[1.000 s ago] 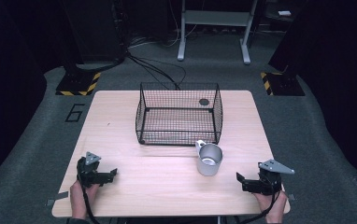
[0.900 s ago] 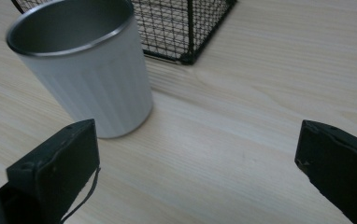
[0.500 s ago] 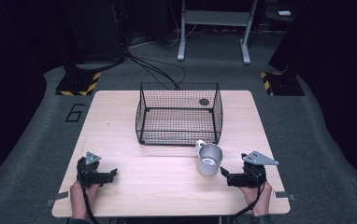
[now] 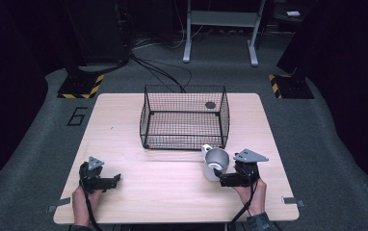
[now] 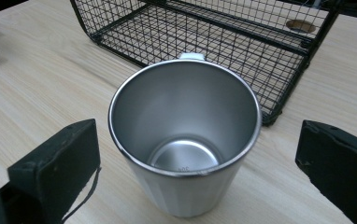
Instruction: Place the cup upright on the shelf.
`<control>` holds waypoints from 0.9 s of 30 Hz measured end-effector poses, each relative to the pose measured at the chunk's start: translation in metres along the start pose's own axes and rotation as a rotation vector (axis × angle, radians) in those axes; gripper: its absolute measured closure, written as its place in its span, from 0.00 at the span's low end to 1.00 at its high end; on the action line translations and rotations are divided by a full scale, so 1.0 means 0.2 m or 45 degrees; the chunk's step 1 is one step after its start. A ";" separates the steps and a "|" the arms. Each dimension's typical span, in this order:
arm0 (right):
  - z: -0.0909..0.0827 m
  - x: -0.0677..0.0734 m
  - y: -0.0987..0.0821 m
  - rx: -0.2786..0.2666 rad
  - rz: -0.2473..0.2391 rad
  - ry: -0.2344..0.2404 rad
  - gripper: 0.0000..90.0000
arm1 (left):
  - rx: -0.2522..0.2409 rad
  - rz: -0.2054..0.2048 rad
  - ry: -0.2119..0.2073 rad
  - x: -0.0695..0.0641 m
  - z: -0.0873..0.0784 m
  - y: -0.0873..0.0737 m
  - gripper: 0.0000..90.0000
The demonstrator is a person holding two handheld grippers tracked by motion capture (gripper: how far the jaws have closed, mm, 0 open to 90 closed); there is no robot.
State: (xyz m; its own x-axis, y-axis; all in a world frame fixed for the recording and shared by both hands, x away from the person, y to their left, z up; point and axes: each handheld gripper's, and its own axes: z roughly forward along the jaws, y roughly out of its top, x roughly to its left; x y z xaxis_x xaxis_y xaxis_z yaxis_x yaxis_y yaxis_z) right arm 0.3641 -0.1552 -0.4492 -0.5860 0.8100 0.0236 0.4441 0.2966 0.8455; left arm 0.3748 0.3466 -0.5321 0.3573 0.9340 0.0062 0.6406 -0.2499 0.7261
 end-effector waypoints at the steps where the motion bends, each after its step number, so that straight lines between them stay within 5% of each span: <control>1: 0.00 0.00 0.00 0.000 0.000 0.000 0.00 | 0.000 0.000 0.000 0.00 0.00 0.00 0.01; 27: 0.18 0.05 0.08 0.119 -0.062 -0.008 0.00 | 0.001 0.001 0.000 0.00 0.00 0.00 0.01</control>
State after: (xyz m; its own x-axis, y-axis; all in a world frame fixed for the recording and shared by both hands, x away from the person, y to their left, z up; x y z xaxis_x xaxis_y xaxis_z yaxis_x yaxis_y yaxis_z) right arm 0.3903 -0.1243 -0.4544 -0.6044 0.7964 -0.0195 0.4766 0.3810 0.7923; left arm 0.3749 0.3466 -0.5321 0.3580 0.9337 0.0065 0.6408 -0.2507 0.7256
